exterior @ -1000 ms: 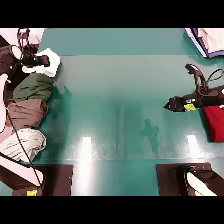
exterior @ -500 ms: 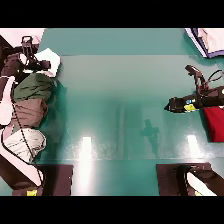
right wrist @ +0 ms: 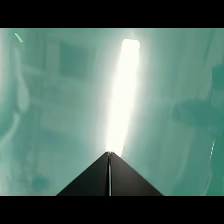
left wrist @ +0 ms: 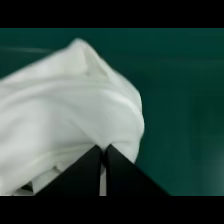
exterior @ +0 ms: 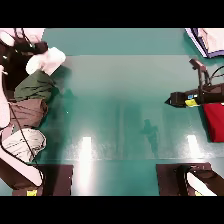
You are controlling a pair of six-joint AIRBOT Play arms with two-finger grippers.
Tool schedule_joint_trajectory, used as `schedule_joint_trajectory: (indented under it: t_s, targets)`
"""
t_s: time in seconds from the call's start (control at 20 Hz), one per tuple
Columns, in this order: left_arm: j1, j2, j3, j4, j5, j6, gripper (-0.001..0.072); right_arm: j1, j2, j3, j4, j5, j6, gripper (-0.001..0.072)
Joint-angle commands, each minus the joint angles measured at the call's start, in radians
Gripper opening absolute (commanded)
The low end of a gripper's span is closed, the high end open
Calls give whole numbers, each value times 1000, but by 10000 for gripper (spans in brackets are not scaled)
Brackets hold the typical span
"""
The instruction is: Fold the shirts.
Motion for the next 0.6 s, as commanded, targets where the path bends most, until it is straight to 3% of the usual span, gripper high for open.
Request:
schedule_joint_trajectory:
  t_s: [0.0,0.2,0.4,0.55]
  targets:
    - [-61,175,56,-284,-69,176,25,0,1,121,-2,-27,0,19]
    - [-201,431,56,-474,-192,272,25,0,1,329,-10,-43,-1,19]
    - [-345,560,-78,-465,-313,291,25,0,1,488,-10,-33,-3,19]
    - [-422,541,-272,-367,-361,299,25,0,2,563,-10,-18,-3,19]
